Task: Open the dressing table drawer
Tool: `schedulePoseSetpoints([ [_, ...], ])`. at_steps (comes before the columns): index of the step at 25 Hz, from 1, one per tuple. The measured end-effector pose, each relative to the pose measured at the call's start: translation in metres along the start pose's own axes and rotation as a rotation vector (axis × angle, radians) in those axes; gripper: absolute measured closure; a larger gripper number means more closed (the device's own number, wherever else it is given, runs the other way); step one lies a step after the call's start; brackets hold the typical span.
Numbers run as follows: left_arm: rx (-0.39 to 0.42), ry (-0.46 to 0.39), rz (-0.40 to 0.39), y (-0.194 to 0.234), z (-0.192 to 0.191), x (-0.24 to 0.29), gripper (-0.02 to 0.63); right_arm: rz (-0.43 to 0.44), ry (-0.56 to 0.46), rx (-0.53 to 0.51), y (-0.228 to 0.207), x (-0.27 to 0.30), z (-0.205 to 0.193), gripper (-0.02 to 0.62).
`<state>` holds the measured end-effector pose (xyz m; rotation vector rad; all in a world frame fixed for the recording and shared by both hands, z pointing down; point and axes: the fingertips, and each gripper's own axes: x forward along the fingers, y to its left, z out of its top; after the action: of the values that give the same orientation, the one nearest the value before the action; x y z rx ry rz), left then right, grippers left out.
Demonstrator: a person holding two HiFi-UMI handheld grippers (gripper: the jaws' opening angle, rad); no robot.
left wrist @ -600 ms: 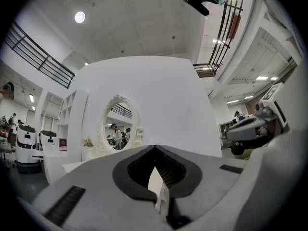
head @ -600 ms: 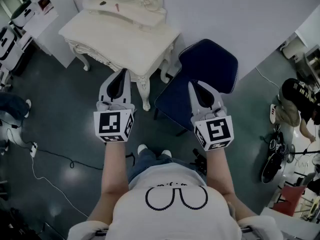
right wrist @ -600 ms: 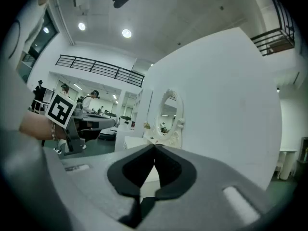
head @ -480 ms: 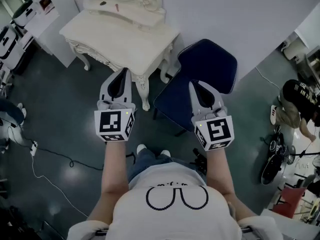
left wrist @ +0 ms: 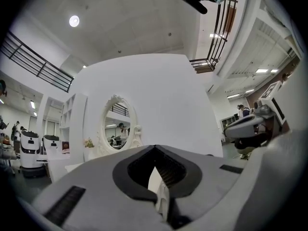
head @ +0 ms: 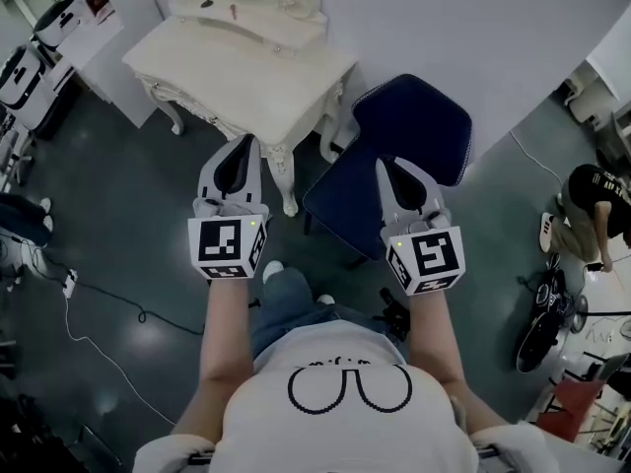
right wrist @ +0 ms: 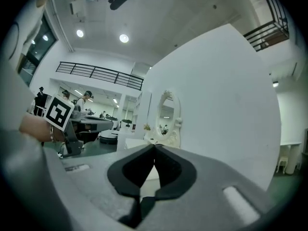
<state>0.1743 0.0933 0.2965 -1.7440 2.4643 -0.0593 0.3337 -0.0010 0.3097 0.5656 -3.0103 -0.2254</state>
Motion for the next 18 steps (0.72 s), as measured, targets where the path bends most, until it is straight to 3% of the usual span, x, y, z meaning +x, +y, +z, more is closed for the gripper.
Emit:
schedulePoseSetpoints([
  [9,-0.007,0.001,-0.032,0.03,-0.019,0.039,0.607,-0.018,0.022,0.004,-0.002,0.047,-0.013,0.598],
  [18,0.005,0.005,-0.107,0.108,-0.032,0.128,0.609,-0.074,0.025,0.008,-0.007,0.158,-0.004,0.598],
])
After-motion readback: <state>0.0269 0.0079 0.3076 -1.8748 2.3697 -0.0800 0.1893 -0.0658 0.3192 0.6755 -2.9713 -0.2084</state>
